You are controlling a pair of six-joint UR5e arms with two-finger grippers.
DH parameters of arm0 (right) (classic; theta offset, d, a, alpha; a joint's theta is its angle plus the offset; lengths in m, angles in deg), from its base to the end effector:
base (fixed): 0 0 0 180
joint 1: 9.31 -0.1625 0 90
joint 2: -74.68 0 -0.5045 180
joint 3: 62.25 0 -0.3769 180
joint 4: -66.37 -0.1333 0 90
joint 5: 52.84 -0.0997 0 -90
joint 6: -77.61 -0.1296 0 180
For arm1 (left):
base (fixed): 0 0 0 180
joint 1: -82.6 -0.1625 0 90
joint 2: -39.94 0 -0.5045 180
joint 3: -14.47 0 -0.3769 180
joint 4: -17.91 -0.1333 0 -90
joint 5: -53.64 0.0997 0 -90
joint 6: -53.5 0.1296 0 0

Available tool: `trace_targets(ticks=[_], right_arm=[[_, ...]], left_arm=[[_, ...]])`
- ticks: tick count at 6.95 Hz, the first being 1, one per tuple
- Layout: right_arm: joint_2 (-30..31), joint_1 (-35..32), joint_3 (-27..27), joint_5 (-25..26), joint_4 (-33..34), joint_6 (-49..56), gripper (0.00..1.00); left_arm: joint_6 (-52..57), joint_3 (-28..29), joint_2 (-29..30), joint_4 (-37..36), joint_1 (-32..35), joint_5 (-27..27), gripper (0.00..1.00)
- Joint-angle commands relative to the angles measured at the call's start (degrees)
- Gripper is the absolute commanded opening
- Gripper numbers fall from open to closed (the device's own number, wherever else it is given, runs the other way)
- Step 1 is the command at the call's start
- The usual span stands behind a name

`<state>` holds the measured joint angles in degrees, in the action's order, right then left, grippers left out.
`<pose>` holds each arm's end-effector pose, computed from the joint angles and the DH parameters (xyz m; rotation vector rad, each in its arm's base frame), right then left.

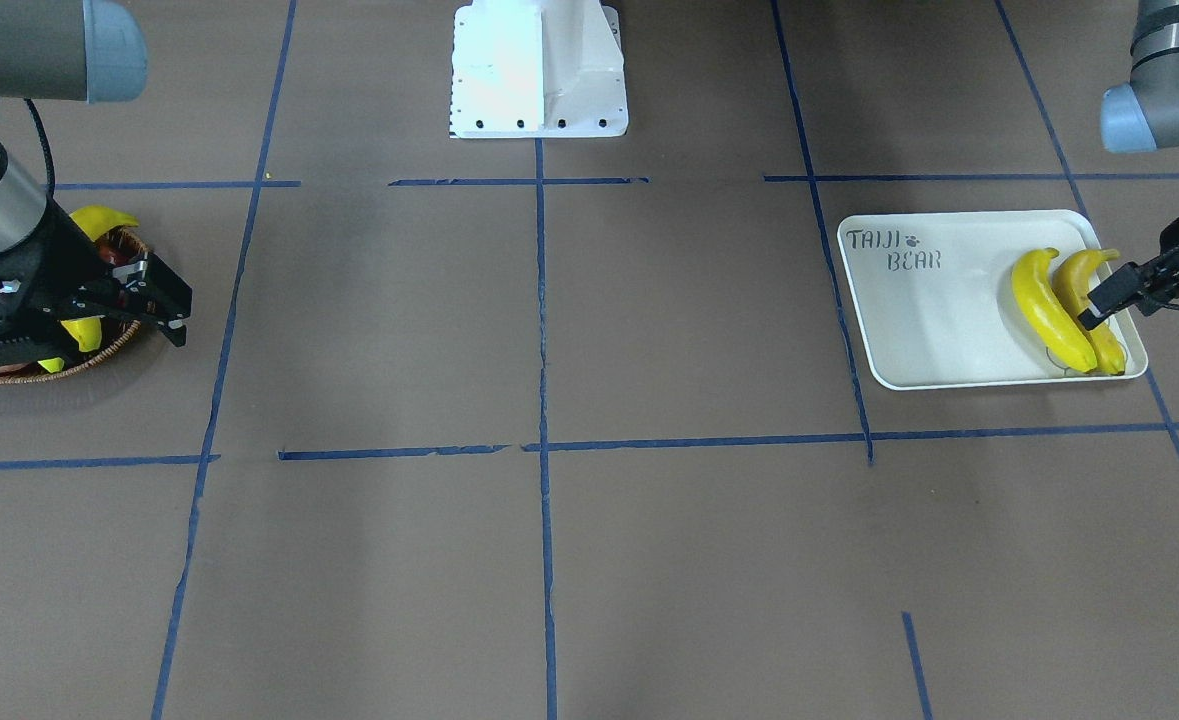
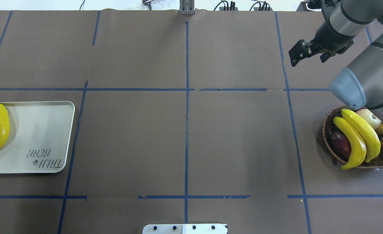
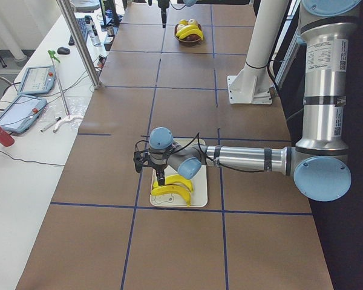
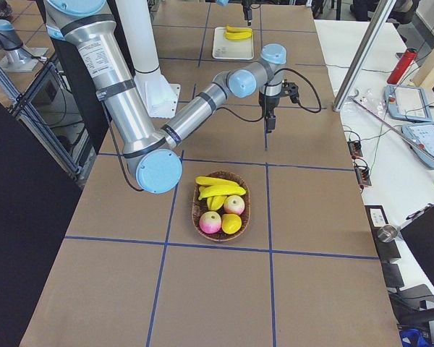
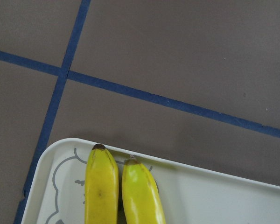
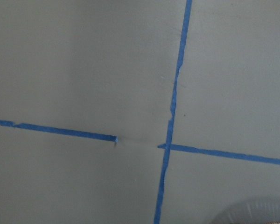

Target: Transfer all bananas from basket to plate

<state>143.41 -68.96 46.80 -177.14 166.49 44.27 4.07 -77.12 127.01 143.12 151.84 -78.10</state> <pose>-0.2564 -0.5572 0.4311 0.1257 -0.7658 -0.1082 0.1289 -0.4727 0.6999 0.0555 0.9035 -0.2507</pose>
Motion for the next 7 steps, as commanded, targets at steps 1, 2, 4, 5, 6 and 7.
trace_targets(ticks=[1, 2, 4, 5, 6, 7], right_arm=[[12.3, -0.1, 7.1, 0.3, -1.4, 3.4, 1.0], [20.1, 0.0, 10.2, 0.6, -6.0, 2.8, 1.0], [34.6, 0.0, 9.7, 0.6, -27.8, -0.2, 1.0], [38.4, 0.1, 9.6, 0.6, -32.4, -0.8, 1.0], [38.7, 0.6, 9.6, 0.3, -32.8, -3.2, 1.0], [38.7, 2.2, 9.3, 0.8, -33.1, -8.1, 0.99]], left_arm=[[2.1, -2.6, 1.2, -0.1, 0.5, -1.1, 1.0], [2.1, -2.6, 1.8, -0.1, 0.5, -1.1, 1.0], [1.4, -2.8, 2.4, -0.1, 0.4, -1.1, 1.0], [1.4, -2.8, 2.4, -0.1, 0.4, -1.5, 1.0], [1.4, -2.8, 2.5, -0.1, 0.4, -1.6, 1.0], [1.4, -3.0, 2.5, -0.1, 0.4, -1.6, 1.0]])
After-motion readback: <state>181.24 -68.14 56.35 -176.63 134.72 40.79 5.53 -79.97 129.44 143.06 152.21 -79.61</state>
